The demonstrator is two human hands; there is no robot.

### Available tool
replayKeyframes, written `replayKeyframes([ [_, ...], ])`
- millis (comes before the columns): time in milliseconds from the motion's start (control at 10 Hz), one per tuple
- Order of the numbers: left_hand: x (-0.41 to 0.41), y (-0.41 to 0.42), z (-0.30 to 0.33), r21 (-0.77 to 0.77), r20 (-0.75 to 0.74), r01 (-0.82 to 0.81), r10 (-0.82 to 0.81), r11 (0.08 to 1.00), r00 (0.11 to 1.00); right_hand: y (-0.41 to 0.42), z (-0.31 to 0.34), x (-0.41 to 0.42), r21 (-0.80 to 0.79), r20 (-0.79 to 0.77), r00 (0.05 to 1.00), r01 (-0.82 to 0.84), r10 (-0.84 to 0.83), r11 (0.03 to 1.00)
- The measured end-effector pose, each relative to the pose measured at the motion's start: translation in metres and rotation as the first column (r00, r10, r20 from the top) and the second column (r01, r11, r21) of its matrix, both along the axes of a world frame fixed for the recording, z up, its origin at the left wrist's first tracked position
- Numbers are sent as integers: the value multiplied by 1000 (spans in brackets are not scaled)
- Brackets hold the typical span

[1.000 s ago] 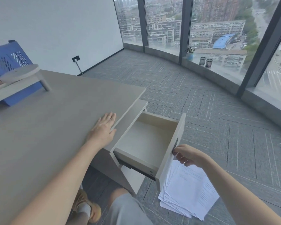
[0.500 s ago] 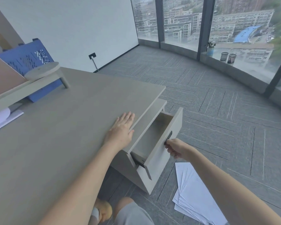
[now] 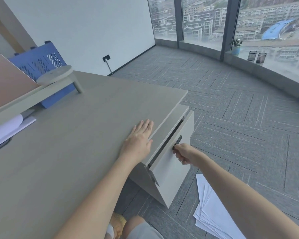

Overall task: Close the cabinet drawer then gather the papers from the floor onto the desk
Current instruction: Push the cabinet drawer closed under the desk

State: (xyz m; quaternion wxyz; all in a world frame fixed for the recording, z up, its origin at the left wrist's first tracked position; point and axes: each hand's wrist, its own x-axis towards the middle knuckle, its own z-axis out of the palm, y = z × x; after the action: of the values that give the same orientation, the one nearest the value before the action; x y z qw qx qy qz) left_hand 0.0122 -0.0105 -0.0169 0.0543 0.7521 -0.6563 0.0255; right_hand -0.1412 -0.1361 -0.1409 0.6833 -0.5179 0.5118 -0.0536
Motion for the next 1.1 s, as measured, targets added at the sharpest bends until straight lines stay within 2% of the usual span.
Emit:
replayKeyframes([
  [800, 2, -2, -3, -4, 8, 3, -3, 1000, 1000, -5, 4, 26, 22, 54, 998, -44, 43, 999],
  [1000, 1, -2, -3, -7, 4, 0, 0, 1000, 1000, -3, 9, 22, -48, 13, 995, -101, 101, 994],
  [1100, 1, -1, -3, -5, 0, -1, 2, 1000, 1000, -1, 11, 24, -201, -70, 987, -156, 145, 967],
])
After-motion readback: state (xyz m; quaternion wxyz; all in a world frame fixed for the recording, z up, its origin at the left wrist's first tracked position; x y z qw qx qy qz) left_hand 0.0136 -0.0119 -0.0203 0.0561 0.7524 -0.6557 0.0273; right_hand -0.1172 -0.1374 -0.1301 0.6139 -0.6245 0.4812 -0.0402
